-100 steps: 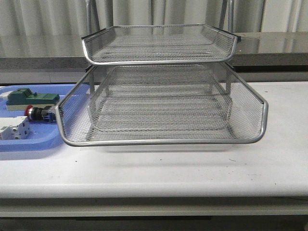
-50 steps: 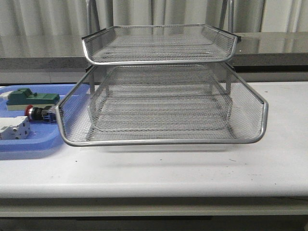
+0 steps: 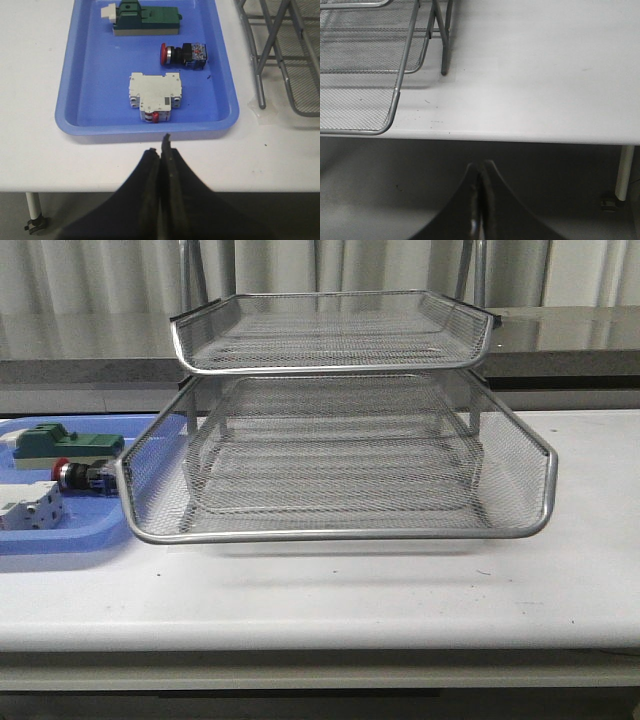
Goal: Place button on rack with both arms
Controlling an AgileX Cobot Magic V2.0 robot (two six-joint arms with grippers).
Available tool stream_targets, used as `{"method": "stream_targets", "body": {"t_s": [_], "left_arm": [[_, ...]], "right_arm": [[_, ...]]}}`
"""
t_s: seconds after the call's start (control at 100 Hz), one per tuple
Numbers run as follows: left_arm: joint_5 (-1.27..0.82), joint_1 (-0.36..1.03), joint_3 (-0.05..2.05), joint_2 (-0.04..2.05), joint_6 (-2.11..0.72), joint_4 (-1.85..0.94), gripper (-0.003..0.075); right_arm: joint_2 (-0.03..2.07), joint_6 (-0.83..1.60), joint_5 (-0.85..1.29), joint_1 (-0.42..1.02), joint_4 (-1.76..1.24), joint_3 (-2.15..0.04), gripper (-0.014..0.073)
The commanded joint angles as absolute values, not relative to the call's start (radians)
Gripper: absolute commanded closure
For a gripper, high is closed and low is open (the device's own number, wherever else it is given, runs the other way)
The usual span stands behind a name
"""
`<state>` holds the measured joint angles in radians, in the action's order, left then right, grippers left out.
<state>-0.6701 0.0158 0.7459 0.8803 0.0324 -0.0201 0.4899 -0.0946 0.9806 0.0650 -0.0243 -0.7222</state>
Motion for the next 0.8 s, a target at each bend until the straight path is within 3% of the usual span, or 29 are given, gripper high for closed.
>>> {"method": "stream_targets", "body": {"t_s": [0.0,0.15,0.25,0.34,0.49,0.56,0.79], "left_arm": [[-0.625,0.014,0.807,0.937,0.028,-0.023,0.0740],[-0.627,0.014,0.834,1.031,0.021,-0.023,0.0736],[-0.629,0.014,0.835,1.061,-0.008,-0.023,0.0670],[-0.633,0.014,0.835,1.071,-0.020,-0.023,0.0532],[-0.633,0.014,0.835,1.071,-0.025,-0.019,0.0224],[-0.631,0.014,0.835,1.071,-0.026,-0.019,0.0148],[-0.610,0.014,0.835,1.071,-0.026,-0.033,0.0187]], "right_arm": [[0.494,-0.092,0.926,0.067,-0.018,-0.755,0.0664],[0.494,-0.092,0.926,0.067,-0.018,-0.755,0.0664],[0.494,-0.092,0.926,0.067,-0.018,-0.755,0.0664],[0.494,-0.092,0.926,0.067,-0.018,-0.755,0.0664],[0.494,-0.092,0.926,0.067,-0.018,-0.755,0.0664],[0.494,-0.092,0.926,0.067,-0.018,-0.755,0.0664],[0.494,-0.092,0.926,0.067,-0.018,-0.755,0.0664]]}}
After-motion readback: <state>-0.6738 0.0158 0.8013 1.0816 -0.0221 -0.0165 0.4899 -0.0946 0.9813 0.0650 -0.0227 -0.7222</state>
